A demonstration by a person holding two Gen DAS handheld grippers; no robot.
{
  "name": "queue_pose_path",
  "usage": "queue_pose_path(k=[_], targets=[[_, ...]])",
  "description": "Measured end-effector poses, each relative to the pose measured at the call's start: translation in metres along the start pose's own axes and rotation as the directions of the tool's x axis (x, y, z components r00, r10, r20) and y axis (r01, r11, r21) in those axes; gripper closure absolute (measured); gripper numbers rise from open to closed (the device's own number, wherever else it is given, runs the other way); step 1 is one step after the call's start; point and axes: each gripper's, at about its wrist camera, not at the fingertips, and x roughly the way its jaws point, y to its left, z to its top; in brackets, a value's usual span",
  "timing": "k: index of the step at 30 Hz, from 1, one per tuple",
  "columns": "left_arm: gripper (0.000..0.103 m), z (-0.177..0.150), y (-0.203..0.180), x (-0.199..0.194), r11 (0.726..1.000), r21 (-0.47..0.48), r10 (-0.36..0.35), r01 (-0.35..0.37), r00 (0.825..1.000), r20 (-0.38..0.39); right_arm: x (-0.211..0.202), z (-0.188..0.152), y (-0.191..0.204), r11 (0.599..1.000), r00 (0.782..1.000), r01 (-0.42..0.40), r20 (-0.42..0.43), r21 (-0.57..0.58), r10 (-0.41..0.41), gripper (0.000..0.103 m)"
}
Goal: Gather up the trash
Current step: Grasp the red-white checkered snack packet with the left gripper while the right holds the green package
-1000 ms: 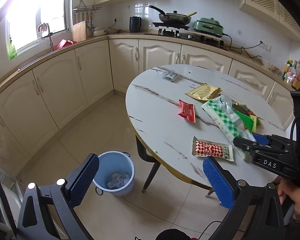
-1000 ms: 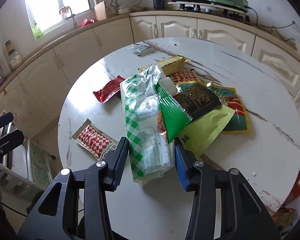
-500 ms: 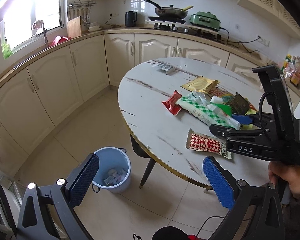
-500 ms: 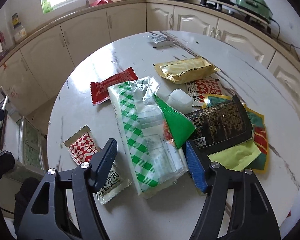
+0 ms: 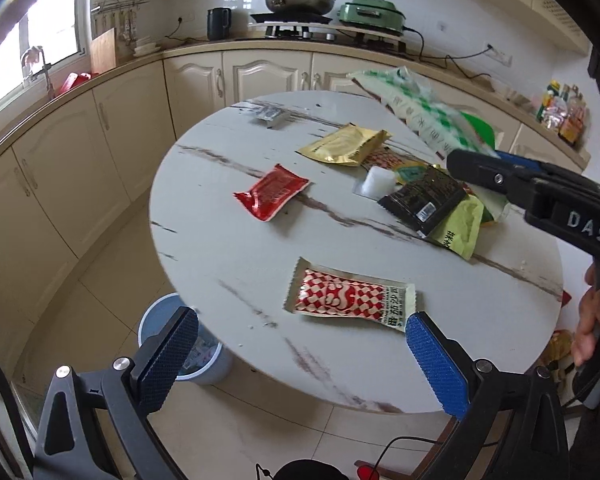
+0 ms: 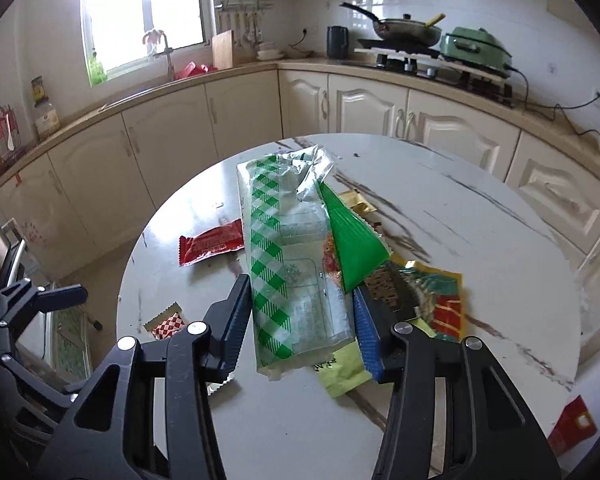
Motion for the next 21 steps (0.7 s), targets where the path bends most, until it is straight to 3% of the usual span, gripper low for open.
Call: queue_pose_path(k=[4, 7, 12, 16, 18, 21], targets=[[0.001, 0.002, -0.012, 0.019, 1.0, 0.021, -0.017, 0.018, 0.999, -0.036, -0.01, -0.005, -0.015, 0.999, 1.0, 0.0, 0.004, 0.038, -0.001, 0.056], [0.003, 0.006, -0.015, 0.032, 1.0, 0.029, 0.011, -0.01, 0.998, -0.055, -0.014, -0.014, -0.025, 0.998, 1.0, -0.001, 0.002, 0.065, 0.001, 0.056], [0.004, 0.006, -0.014, 0.024, 0.999, 0.034, 0.004, -0.002, 0.999, -0.044, -0.017, -0.025, -0.039, 0.996, 1.0, -0.005, -0.001, 0.092, 0.005, 0.056], [0.015, 0.003, -0.007, 0.019, 0.999, 0.052, 0.015, -0.011, 0.997, -0.075, -0.016, -0.029, -0.046, 0.994, 1.0, -0.019, -0.003, 0.106, 0.02, 0.056], [0.018, 0.003, -0.003, 0.017, 0.999, 0.008, -0.034, 0.034, 0.997, -0.075, -0.016, -0.028, -0.044, 0.994, 1.0, -0.022, 0.001, 0.108, 0.022, 0.056], [0.036, 0.004, -0.013, 0.019, 0.999, 0.017, -0.041, 0.042, 0.996, -0.079, -0.017, -0.029, -0.045, 0.993, 1.0, -0.026, 0.007, 0.118, 0.025, 0.056]])
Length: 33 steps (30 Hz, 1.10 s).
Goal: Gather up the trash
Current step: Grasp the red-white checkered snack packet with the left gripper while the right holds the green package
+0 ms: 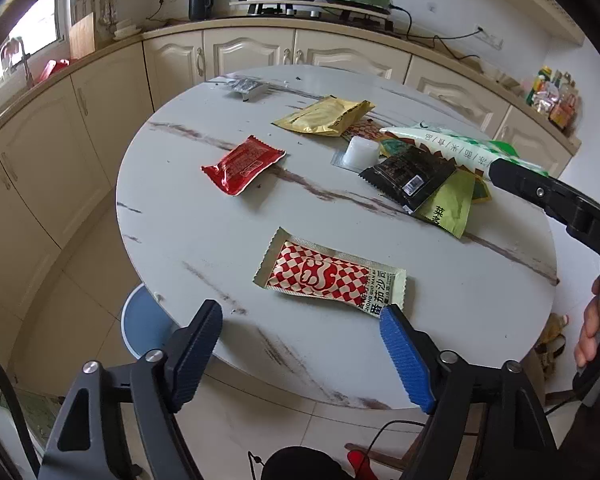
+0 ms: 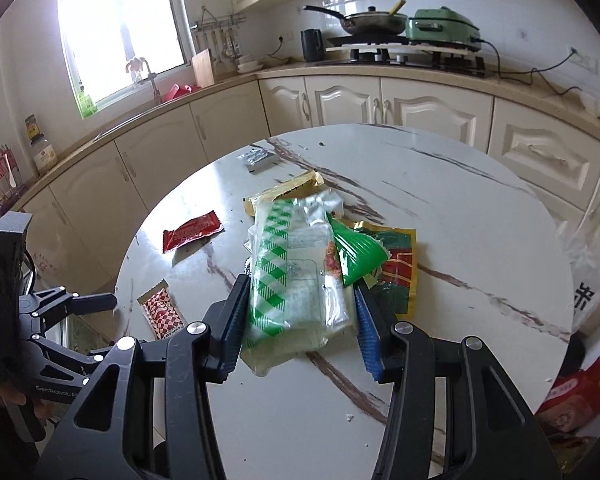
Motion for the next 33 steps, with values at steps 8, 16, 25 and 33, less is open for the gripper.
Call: queue_pose_path(k=[8, 16, 25, 33], targets=[[0.036, 0.011, -0.022, 0.01, 0.999, -0.008, -0.052, 0.052, 0.999, -0.007, 0.0, -0.006, -0.003, 1.0, 1.0, 0.024, -0.017, -0.007, -0.024, 0.058], [0.024, 0.035, -0.035, 0.035, 0.998, -0.006, -0.064, 0.064, 0.998, 0.003, -0.005, -0.027, -0.007, 1.0, 0.998, 0.03, -0.056, 0.0, -0.03, 0.059], [0.027, 0.027, -0.036, 0.034, 0.999, -0.051, 0.012, -0.013, 1.0, -0.015, 0.001, -0.04, -0.01, 1.0, 0.996, 0.028, -0.079, 0.008, -0.027, 0.059], [0.074, 0.026, -0.058, 0.028, 1.0, 0.028, 0.014, -0.014, 1.0, 0.026, 0.005, -0.041, -0.011, 0.999, 0.996, 0.033, -0.087, 0.003, -0.033, 0.059]])
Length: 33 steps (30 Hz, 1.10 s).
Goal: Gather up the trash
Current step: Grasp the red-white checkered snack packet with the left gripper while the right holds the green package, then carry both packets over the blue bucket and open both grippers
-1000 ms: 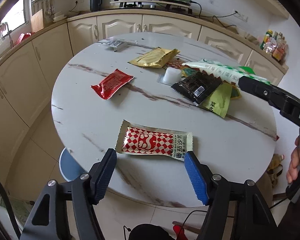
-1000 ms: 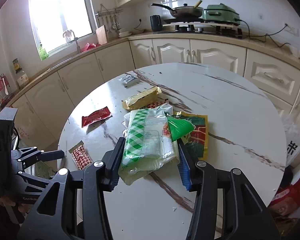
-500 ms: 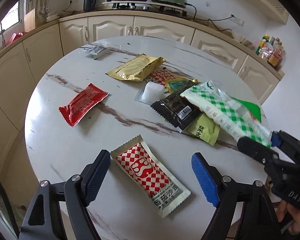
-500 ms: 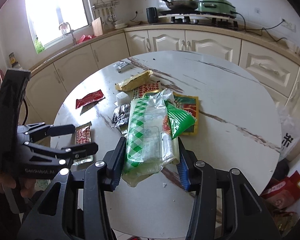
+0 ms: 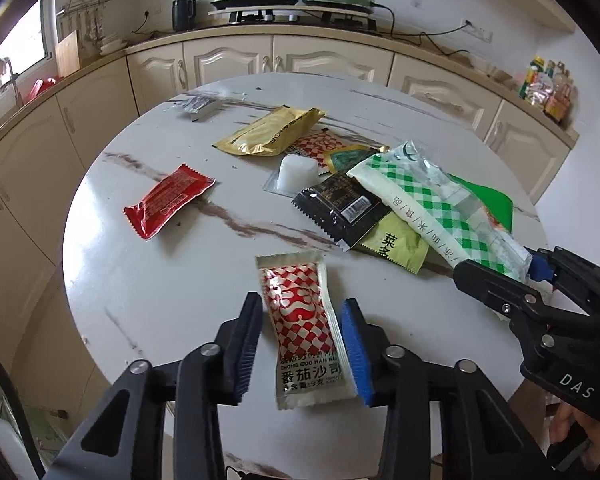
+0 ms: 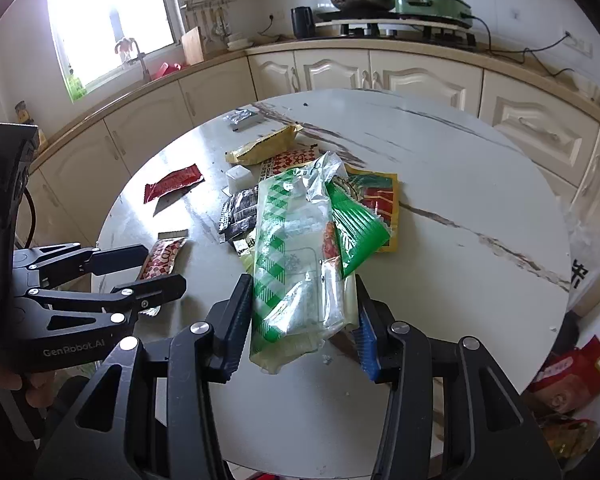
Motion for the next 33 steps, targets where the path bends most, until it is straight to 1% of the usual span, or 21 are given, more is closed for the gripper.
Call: queue_pose_path(k=[1, 2, 4, 7, 10, 12, 13, 17, 20, 22, 27, 28, 31, 33], targets=[[0.077, 0.0, 0.003, 0.001, 1.0, 0.003, -0.011, 0.011, 1.0, 0.009, 0.001, 0.0, 0.0, 1.0, 1.0, 0.0, -0.005, -0.001, 0.0, 0.058], [0.078, 0.0, 0.006, 0.002, 1.0, 0.005, -0.029, 0.029, 0.999, 0.015, 0.001, 0.0, 0.0, 1.0, 1.0, 0.002, -0.005, -0.003, -0.002, 0.058], [0.087, -0.001, 0.015, 0.004, 0.998, -0.002, -0.056, 0.056, 0.998, 0.024, 0.001, 0.0, 0.001, 1.0, 1.0, 0.003, -0.005, -0.008, -0.003, 0.057], [0.092, -0.001, 0.03, 0.005, 0.994, -0.037, -0.102, 0.103, 0.994, 0.034, 0.004, 0.002, 0.003, 1.0, 1.0, 0.02, -0.012, -0.024, -0.02, 0.055], [0.095, -0.003, 0.034, 0.004, 0.994, -0.04, -0.103, 0.105, 0.994, 0.047, 0.01, 0.008, 0.006, 0.998, 0.999, 0.045, -0.021, -0.044, -0.046, 0.054], [0.096, -0.004, 0.035, 0.003, 0.993, -0.035, -0.109, 0.111, 0.993, 0.052, 0.013, 0.012, 0.008, 0.997, 0.998, 0.057, -0.028, -0.054, -0.059, 0.052], [0.097, -0.004, 0.035, 0.003, 0.993, -0.036, -0.114, 0.116, 0.992, 0.057, 0.015, 0.014, 0.008, 0.996, 0.997, 0.063, -0.033, -0.061, -0.065, 0.049], [0.097, -0.006, 0.036, 0.003, 0.991, -0.033, -0.129, 0.132, 0.99, 0.063, 0.028, 0.02, 0.013, 0.99, 0.993, 0.091, -0.07, -0.109, -0.099, 0.048], [0.095, -0.006, 0.036, 0.004, 0.991, -0.027, -0.131, 0.133, 0.99, 0.057, 0.034, 0.021, 0.015, 0.99, 0.992, 0.081, -0.085, -0.117, -0.092, 0.053], [0.089, -0.006, 0.032, 0.002, 0.992, -0.021, -0.123, 0.125, 0.991, 0.053, 0.033, 0.02, 0.015, 0.992, 0.994, 0.072, -0.076, -0.105, -0.081, 0.055], [0.087, -0.006, 0.029, 0.001, 0.993, -0.01, -0.115, 0.115, 0.992, 0.056, 0.026, 0.018, 0.015, 0.997, 0.998, 0.041, -0.044, -0.065, -0.044, 0.058], [0.087, -0.007, 0.029, 0.001, 0.993, -0.009, -0.114, 0.114, 0.992, 0.058, 0.025, 0.018, 0.016, 0.998, 0.999, 0.033, -0.035, -0.057, -0.035, 0.059], [0.096, -0.008, 0.03, 0.0, 0.992, 0.005, -0.126, 0.126, 0.99, 0.066, 0.019, 0.02, 0.017, 0.999, 1.0, 0.026, -0.011, -0.047, -0.026, 0.061], [0.098, -0.009, 0.031, -0.003, 0.991, -0.004, -0.135, 0.136, 0.987, 0.085, 0.015, 0.022, 0.02, 0.998, 1.0, 0.027, 0.002, -0.051, -0.027, 0.062]])
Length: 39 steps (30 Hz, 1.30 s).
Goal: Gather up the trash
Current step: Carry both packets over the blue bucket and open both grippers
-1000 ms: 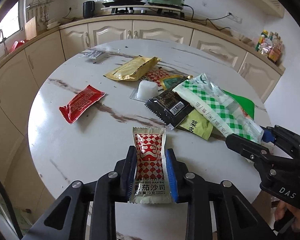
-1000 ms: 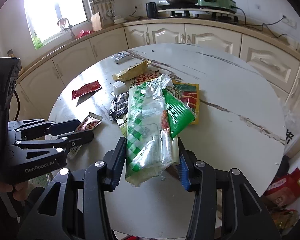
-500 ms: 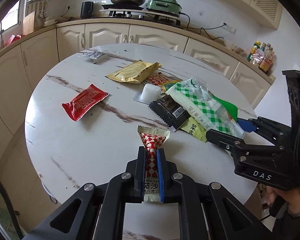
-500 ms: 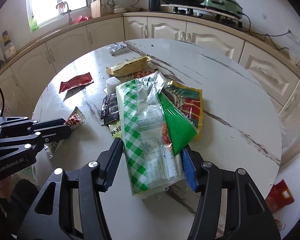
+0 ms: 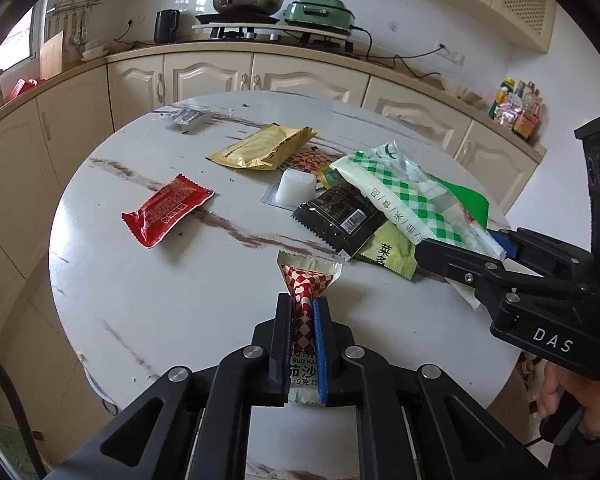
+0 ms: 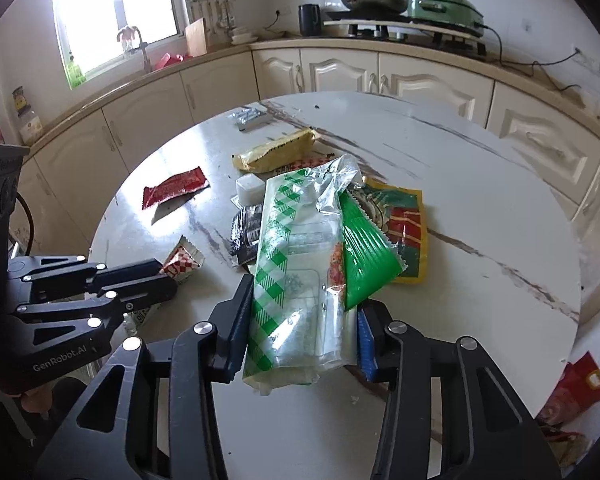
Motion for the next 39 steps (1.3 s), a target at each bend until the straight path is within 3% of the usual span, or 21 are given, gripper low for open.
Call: queue_pose_path(k=[7, 12, 16, 21, 26, 29, 34, 39], targets=[[0.099, 0.005, 0.009, -0.034, 0.999, -0.013, -0.033, 0.034, 0.995, 0.095, -0.023, 0.013, 0.013, 1.0, 0.997, -0.021, 0.071, 0.0, 0.02, 0.064], [0.099, 0.003, 0.039, -0.079, 0.999, -0.043, -0.017, 0.024, 0.986, 0.167, -0.032, 0.029, 0.044, 0.997, 0.993, -0.061, 0.095, -0.041, 0.065, 0.064], [0.099, -0.006, 0.076, -0.119, 0.996, -0.083, 0.044, -0.027, 0.977, 0.21, -0.029, 0.043, 0.092, 0.988, 0.984, -0.123, 0.114, -0.093, 0.133, 0.064], [0.099, -0.03, 0.141, -0.172, 0.976, -0.179, 0.168, -0.127, 0.956, 0.239, -0.007, 0.057, 0.173, 0.958, 0.966, -0.22, 0.099, -0.182, 0.24, 0.065], [0.099, -0.061, 0.212, -0.208, 0.932, -0.274, 0.299, -0.238, 0.932, 0.206, 0.041, 0.064, 0.265, 0.91, 0.94, -0.323, 0.026, -0.261, 0.341, 0.065], [0.099, -0.077, 0.248, -0.211, 0.908, -0.321, 0.334, -0.27, 0.928, 0.166, 0.079, 0.059, 0.308, 0.885, 0.928, -0.365, -0.041, -0.29, 0.369, 0.065], [0.099, -0.092, 0.301, -0.178, 0.881, -0.381, 0.334, -0.282, 0.939, 0.078, 0.171, 0.043, 0.355, 0.867, 0.914, -0.402, -0.193, -0.294, 0.358, 0.064], [0.099, -0.082, 0.343, -0.119, 0.879, -0.4, 0.276, -0.259, 0.961, -0.015, 0.268, 0.027, 0.361, 0.889, 0.905, -0.376, -0.308, -0.262, 0.292, 0.064]])
